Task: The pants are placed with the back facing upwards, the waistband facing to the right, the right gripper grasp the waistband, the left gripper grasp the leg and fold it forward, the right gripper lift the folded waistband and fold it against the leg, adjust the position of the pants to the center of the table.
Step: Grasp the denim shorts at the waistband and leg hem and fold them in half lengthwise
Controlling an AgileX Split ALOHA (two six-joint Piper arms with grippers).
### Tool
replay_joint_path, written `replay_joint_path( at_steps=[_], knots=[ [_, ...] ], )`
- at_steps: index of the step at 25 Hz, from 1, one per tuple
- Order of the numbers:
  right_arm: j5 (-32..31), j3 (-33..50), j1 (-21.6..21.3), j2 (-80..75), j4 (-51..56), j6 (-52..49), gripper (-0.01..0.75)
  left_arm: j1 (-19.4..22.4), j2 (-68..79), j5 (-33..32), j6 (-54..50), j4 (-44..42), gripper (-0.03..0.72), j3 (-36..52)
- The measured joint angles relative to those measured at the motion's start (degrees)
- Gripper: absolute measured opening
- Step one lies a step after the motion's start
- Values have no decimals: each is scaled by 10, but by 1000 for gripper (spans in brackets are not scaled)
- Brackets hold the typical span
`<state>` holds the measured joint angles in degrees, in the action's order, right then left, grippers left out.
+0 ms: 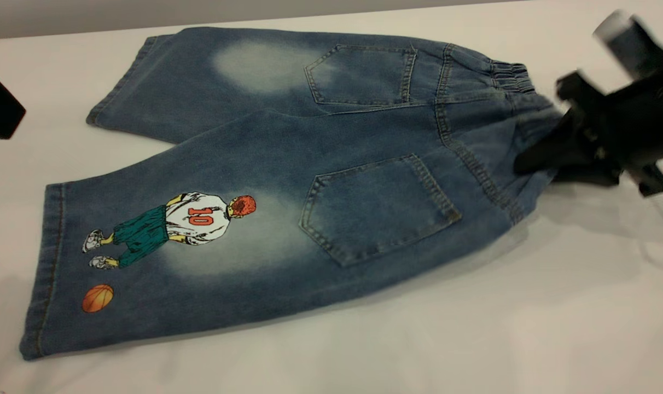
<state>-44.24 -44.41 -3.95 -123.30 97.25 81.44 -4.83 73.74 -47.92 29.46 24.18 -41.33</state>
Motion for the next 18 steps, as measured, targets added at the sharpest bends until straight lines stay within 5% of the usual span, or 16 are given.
replay_joint_path(
  at_steps=[9,18],
  knots=[
    [-81,0,-69,34,-27,-27,33,-30,47,20,10,-6,383,11],
    [-97,0,-68,33,-21,-26,33,-180,184,85,4,-96,383,31]
  ],
)
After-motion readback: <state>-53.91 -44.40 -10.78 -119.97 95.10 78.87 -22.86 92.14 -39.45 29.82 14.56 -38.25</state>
